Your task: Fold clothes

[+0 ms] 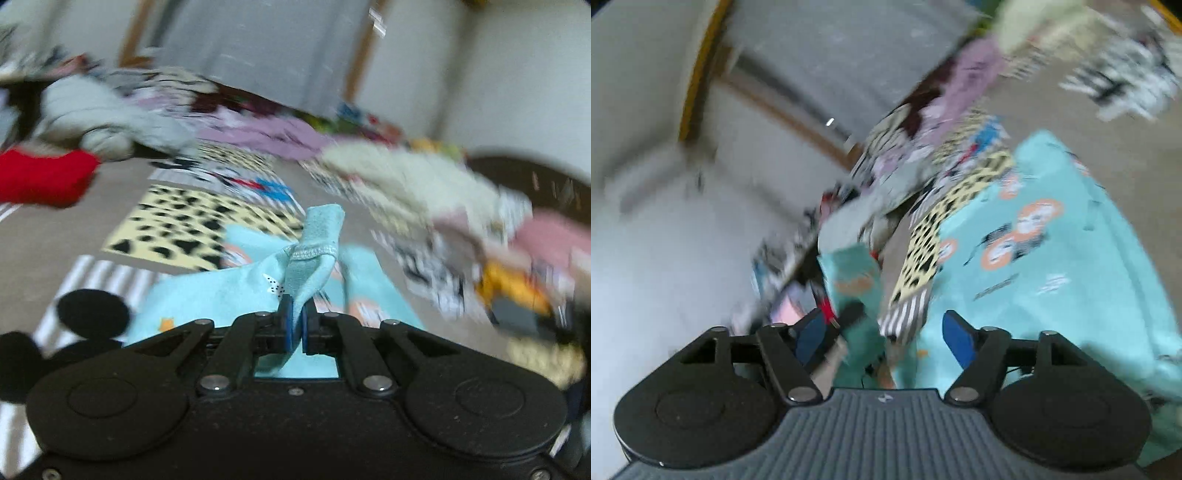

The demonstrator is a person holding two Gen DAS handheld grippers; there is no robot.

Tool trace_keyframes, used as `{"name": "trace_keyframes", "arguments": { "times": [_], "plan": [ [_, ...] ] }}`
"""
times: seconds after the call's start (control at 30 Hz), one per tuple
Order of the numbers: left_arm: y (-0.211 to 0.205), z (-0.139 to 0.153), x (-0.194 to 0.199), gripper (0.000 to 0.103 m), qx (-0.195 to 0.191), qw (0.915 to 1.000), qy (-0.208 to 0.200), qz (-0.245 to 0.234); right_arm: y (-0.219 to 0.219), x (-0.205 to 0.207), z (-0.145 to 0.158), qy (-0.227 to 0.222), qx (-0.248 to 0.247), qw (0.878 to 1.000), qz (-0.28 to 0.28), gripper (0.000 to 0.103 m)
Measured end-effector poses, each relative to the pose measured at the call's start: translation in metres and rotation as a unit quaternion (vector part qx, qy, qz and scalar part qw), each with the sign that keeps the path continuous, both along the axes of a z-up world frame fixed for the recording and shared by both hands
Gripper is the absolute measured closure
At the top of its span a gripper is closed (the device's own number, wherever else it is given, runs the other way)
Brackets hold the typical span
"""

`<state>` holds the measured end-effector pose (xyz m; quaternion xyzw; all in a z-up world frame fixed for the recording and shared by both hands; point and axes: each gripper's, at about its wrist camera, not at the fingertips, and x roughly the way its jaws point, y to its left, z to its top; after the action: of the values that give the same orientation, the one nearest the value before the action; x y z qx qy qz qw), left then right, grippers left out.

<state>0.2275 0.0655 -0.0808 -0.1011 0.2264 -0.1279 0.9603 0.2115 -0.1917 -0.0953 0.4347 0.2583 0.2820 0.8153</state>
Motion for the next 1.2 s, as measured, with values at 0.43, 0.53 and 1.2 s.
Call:
{"name": "trace_keyframes", "arguments": {
  "times": [0.43,0.53,1.2],
  "plan": [
    [-0.052,-0.021,-0.006,0.101,0.106,0.9902,-0.018,-0.089,0.014,0.044,-0.009,0.066,-0.046,0.997,0.018,0.026],
    [-0.058,-0.021,-0.006,0.101,0.114,0.9878,-0.024,-0.103,0.025,0.051,0.002,0.058,-0.102,0.993,0.011,0.038],
    [0.124,-0.013,0.004,0.079,-0.194,0.9758,0.031,0.096,-0.058,0.057,0.049,-0.032,-0.073,0.994,-0.069,0.095]
  ]
}}
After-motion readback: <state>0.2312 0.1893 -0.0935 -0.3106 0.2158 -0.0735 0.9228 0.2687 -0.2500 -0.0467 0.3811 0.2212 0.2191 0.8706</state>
